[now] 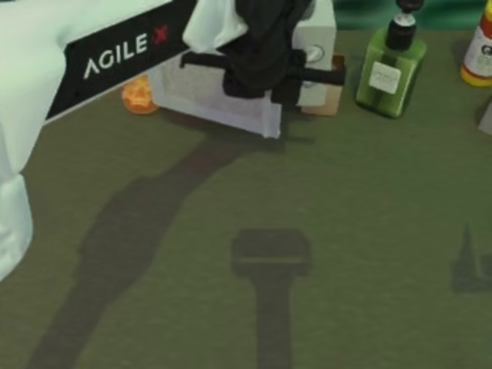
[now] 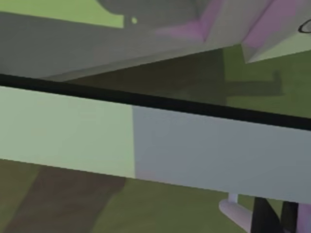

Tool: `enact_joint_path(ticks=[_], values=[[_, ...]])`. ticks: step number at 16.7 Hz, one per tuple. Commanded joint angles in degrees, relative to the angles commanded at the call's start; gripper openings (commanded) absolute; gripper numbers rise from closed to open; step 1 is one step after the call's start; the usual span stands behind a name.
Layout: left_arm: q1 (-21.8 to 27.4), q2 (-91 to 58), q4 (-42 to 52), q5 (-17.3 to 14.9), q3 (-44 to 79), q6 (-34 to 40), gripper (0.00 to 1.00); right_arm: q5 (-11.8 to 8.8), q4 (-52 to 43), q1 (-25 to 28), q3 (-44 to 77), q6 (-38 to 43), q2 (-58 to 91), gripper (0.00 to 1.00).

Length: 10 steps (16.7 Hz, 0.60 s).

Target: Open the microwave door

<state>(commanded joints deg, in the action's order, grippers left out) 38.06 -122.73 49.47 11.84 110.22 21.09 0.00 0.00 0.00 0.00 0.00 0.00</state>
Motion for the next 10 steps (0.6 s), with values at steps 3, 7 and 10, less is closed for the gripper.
enact_joint_path(ticks=[3,7,10], values=[[-0.4,2.4,-1.9,-1.3,-3.7,-2.5,0.0,0.0,0.0,0.0,0.0,0.0,0.0,1.0],[-0.4,2.5,-2.1,-1.3,-3.9,-2.7,0.0,0.0,0.0,0.0,0.0,0.0,0.0,1.0],[-0.4,2.5,-2.1,-1.3,-3.9,-2.7,0.0,0.0,0.0,0.0,0.0,0.0,0.0,1.0]])
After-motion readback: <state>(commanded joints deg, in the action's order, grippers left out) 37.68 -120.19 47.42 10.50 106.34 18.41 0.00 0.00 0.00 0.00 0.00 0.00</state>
